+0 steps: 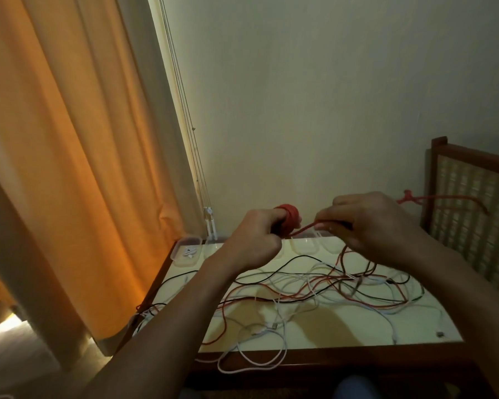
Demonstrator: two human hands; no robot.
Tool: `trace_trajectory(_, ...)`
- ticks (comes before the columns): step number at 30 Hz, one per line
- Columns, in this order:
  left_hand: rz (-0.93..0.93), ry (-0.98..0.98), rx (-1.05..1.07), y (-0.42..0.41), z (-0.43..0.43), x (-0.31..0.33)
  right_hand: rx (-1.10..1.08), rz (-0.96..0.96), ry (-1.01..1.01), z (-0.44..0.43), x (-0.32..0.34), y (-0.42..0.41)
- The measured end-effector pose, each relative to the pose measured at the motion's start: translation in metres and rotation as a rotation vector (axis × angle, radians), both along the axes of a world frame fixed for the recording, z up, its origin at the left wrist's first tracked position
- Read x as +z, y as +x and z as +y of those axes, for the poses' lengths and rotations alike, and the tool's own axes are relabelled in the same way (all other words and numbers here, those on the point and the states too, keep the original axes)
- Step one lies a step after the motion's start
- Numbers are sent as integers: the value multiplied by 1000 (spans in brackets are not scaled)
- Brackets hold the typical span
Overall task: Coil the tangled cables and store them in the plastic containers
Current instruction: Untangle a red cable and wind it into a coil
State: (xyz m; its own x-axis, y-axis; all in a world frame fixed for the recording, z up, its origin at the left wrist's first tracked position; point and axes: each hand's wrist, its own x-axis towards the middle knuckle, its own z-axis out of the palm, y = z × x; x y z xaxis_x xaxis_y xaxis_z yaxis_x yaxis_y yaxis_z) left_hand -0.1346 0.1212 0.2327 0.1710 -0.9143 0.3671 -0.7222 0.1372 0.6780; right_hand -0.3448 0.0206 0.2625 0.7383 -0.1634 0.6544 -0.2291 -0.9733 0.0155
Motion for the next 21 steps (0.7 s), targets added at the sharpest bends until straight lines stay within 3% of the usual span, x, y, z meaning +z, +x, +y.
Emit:
trace_trajectory(3, -14, 87, -57, -8, 1, 0, 4, 17, -30, -5, 18, 1)
trace_trajectory(7, 204, 180, -191, -22, 8, 10, 58, 52, -2, -18, 27, 11)
trace_trajectory(12, 430, 126, -323, -19, 13, 14, 159, 4, 72, -32, 18, 22)
trace_trajectory(21, 1167, -88, -530, -27, 15, 14, 202, -141, 279, -34, -21, 40)
